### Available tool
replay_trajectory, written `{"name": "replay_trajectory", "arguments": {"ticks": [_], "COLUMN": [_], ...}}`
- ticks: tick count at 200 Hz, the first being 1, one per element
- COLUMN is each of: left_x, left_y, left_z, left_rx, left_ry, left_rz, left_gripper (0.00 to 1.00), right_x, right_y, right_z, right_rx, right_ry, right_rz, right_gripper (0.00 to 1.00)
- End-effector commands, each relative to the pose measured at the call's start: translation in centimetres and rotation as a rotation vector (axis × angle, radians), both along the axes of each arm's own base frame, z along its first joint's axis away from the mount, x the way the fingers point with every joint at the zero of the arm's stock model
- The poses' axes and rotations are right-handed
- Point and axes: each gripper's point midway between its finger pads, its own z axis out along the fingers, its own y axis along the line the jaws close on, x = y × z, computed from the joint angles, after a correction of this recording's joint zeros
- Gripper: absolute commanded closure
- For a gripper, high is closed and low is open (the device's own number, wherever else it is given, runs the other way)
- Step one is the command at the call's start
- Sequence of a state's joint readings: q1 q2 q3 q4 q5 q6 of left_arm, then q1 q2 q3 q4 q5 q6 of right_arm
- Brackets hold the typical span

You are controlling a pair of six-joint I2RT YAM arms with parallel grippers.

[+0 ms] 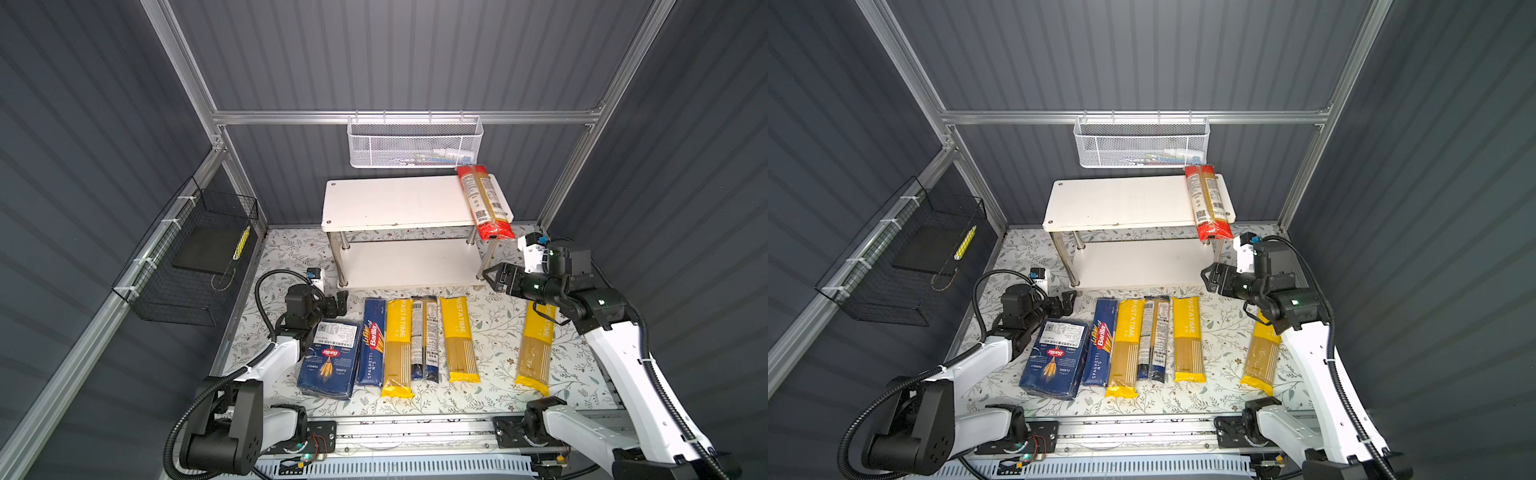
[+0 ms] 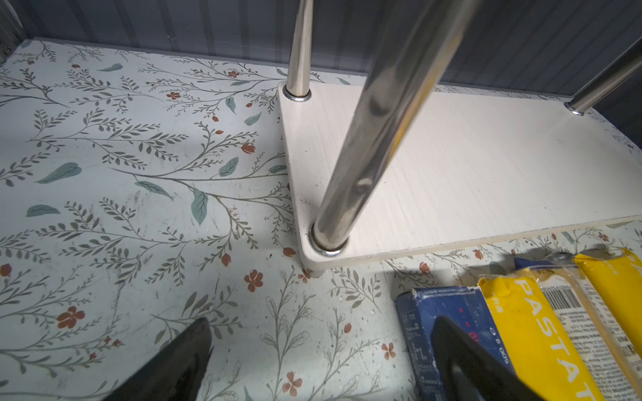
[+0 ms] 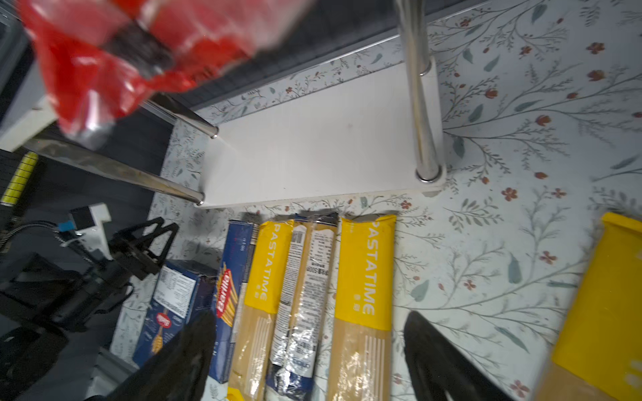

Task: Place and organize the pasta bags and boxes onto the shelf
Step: 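Move the right gripper down over the lone yellow PASTATIME bag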

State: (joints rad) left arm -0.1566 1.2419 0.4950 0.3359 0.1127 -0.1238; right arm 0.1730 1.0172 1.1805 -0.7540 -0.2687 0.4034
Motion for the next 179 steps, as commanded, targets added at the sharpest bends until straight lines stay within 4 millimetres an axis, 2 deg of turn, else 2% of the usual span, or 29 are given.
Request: {"name": "replay_trajectory", "arguments": {"ticks": [1, 47, 90, 116, 179], "left_x": [-0.2, -0.2, -0.5, -0.6, -0.9], "left_y": [-0.2, -1.2, -1.3, -1.6, -1.4], "left_z": [0.4, 0.4, 0.6, 0.6, 0.9], "left_rx": [-0.003, -0.008, -0.013, -0.015, -0.016], "left_ry": [-0.022, -0.015, -0.031, -0.034, -0.050], "left_rz": [-0.010, -0.072, -0.082, -0.102, -0.092], "left_gripper": [0.00, 0.00, 0.00, 0.00, 0.00], "right_x": [-0.3, -1.0, -0.9, -0.8, -1.8], "right_y": [-2.2, -4.8, -10.1, -11.9, -15.3], "right_z": [-1.4, -5.5, -9.6, -11.6, -14.6], "right_rx": [-0.067, -0.127, -0.294, -0.351, -0.292], "right_ry": [0.003, 0.040, 0.128, 0.187, 0.274], "right_rz": [-0.111, -0.257, -0.534, -0.613, -0.752], "right_gripper": [0.01, 0.01, 0.01, 0.01, 0.01]}}
